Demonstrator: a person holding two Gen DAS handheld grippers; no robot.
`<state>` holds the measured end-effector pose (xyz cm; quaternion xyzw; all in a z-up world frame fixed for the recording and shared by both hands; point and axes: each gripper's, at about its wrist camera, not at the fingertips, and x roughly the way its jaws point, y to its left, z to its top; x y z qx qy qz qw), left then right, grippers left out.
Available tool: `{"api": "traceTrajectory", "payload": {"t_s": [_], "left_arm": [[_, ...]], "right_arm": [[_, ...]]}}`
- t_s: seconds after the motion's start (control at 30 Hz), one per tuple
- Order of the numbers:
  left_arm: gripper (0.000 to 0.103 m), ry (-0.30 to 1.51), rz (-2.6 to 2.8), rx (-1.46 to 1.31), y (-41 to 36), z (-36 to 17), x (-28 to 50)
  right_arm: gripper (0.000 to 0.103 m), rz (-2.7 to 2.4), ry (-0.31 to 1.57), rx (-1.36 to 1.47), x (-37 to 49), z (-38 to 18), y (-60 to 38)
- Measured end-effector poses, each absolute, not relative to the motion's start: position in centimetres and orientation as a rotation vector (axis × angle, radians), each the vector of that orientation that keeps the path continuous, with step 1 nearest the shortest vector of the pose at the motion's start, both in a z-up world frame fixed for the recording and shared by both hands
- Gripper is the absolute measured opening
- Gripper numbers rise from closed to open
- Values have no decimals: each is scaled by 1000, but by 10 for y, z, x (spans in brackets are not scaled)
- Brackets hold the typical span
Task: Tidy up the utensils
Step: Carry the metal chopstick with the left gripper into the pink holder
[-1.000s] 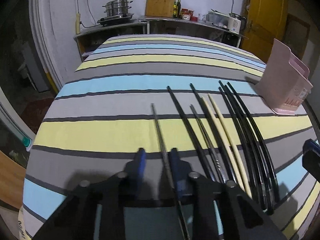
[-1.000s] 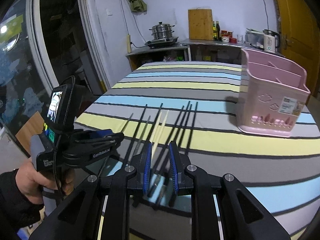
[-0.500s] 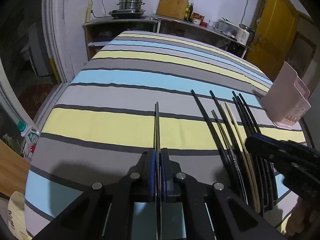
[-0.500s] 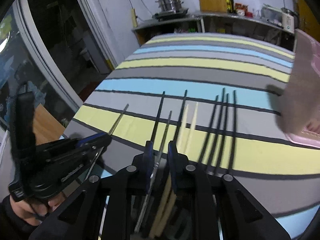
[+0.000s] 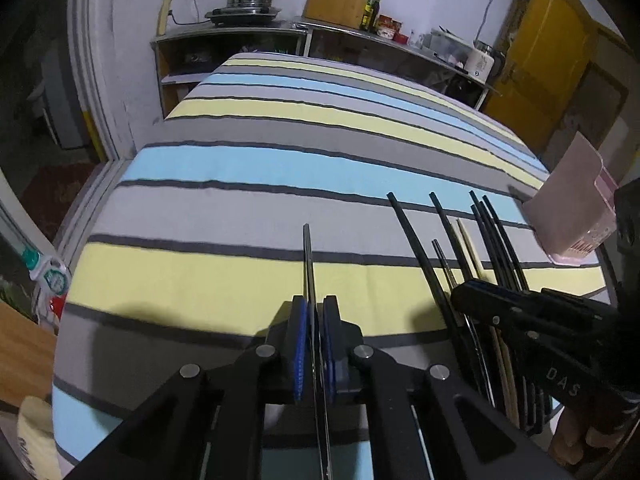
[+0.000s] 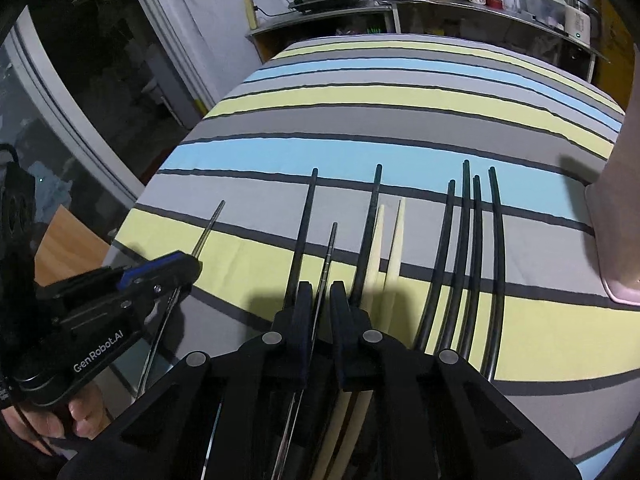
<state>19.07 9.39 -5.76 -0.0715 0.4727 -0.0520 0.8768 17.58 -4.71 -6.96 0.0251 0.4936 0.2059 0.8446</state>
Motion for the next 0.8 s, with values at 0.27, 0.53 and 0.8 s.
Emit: {"api": "traceTrajectory", "payload": {"t_s": [0.27, 0.53, 0.8], "left_arm": [[5, 1031, -93, -63, 84, -55, 208], [5, 990, -115, -128, 93, -35, 200], [5, 885, -168, -122, 88, 20, 170]], "right_arm": [[6, 412, 1090, 35, 191, -69, -40], [6, 436, 1062, 78, 180, -52, -52], [5, 464, 972, 109, 158, -4, -69]]}}
